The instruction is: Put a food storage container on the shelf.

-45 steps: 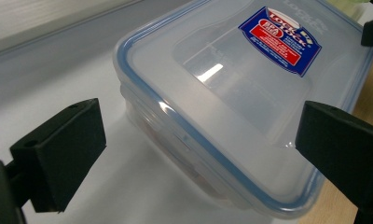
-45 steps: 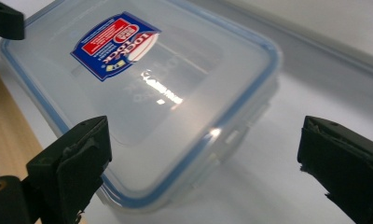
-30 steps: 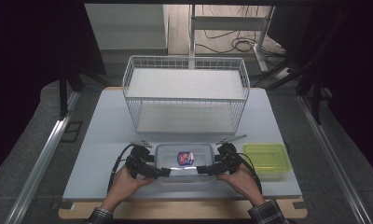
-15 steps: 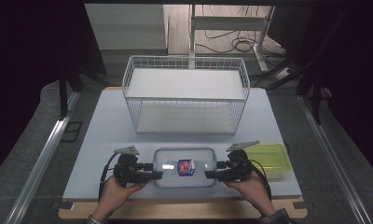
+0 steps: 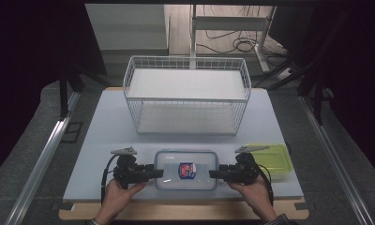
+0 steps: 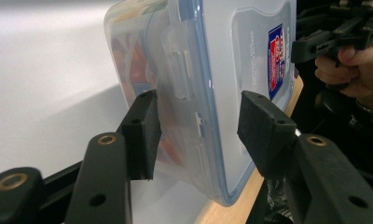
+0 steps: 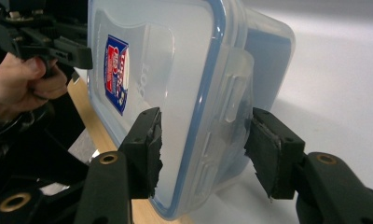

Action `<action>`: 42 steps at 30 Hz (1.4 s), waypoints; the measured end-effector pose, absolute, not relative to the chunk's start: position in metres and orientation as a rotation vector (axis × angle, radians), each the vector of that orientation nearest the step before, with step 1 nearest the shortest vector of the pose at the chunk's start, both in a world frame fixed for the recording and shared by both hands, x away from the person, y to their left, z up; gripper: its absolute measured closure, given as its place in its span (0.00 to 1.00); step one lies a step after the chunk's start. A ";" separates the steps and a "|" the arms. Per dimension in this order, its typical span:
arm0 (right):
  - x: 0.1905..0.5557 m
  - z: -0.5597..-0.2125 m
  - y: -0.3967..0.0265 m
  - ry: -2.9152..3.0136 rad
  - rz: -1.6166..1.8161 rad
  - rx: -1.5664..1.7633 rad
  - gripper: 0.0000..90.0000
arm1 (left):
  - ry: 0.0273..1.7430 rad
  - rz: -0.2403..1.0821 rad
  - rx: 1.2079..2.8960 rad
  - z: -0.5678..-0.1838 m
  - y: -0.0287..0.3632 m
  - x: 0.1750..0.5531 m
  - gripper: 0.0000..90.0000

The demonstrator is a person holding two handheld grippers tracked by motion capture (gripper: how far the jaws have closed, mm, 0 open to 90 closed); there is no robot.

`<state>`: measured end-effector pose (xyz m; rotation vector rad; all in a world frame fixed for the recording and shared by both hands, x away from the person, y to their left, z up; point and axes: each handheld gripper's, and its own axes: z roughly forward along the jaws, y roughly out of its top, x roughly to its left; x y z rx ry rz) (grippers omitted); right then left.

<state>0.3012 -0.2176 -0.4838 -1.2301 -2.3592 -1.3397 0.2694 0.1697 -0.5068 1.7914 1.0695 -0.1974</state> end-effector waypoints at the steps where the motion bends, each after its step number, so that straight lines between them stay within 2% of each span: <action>1: 0.300 -0.483 -0.217 -2.372 -1.360 -1.230 0.54 | 1.070 -0.178 1.791 -0.506 0.170 0.270 0.57; 24: 0.316 -0.450 -0.213 -2.410 -1.499 -1.156 0.55 | 1.024 -0.099 1.753 -0.468 0.179 0.283 0.59; 42: 0.346 -0.403 -0.204 -2.422 -1.596 -1.122 0.55 | 1.009 -0.029 1.721 -0.417 0.187 0.309 0.59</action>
